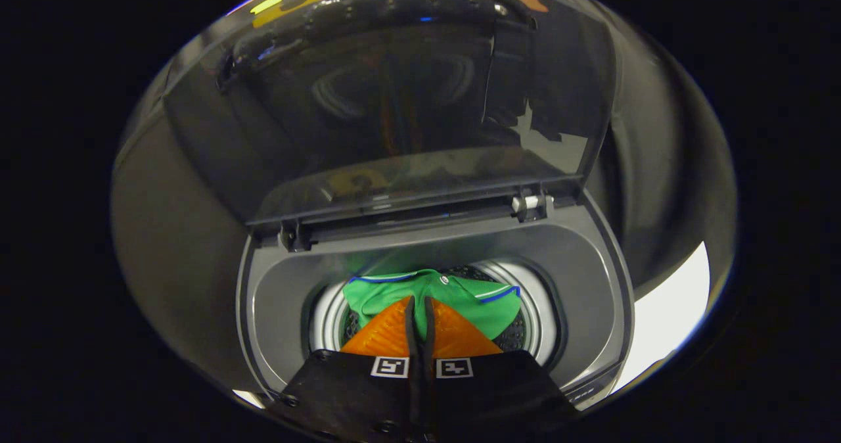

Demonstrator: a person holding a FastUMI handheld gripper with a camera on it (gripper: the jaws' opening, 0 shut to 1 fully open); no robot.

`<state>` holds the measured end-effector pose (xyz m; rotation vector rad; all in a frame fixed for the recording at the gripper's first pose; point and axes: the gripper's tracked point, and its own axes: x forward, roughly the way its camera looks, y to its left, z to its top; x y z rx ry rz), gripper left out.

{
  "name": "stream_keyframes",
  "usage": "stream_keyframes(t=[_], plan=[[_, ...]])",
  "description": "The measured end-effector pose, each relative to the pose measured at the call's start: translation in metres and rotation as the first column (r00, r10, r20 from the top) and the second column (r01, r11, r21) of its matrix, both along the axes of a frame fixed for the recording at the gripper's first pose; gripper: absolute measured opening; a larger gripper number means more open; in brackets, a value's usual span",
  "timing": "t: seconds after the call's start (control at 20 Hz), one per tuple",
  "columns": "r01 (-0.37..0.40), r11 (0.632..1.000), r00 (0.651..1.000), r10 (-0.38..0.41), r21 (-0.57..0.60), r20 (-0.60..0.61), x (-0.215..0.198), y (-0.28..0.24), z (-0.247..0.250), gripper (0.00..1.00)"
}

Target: Put the clothes into the washing machine and then close the washing machine lid.

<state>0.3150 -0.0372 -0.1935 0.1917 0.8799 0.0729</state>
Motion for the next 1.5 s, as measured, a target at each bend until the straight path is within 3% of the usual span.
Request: stream_keyframes(t=[0.15, 0.25, 0.45, 0.7, 0.9, 1.25, 1.5], plan=[[-0.054, 0.997, 0.998, 0.053, -0.046, -0.021, 0.000, 0.013, -0.011, 0.02], [-0.074, 0.997, 0.997, 0.074, -0.004, -0.028, -0.005, 0.019, -0.016, 0.05], [-0.077, 0.997, 0.996, 0.077, 0.013, -0.043, -0.011, 0.025, -0.007, 0.96], [-0.110, 0.994, 0.994, 0.110, 0.013, 0.002, -0.019, 0.026, 0.018, 0.98], [-0.109, 0.993, 0.990, 0.104, 0.050, 0.094, -0.019, 0.025, 0.070, 0.98], [-0.143, 0.990, 0.925, 0.130, 0.010, 0.356, 0.007, 0.001, 0.217, 0.98], [-0.124, 0.992, 0.899, 0.102, 0.025, 0.427, 0.039, -0.011, 0.271, 0.98]])
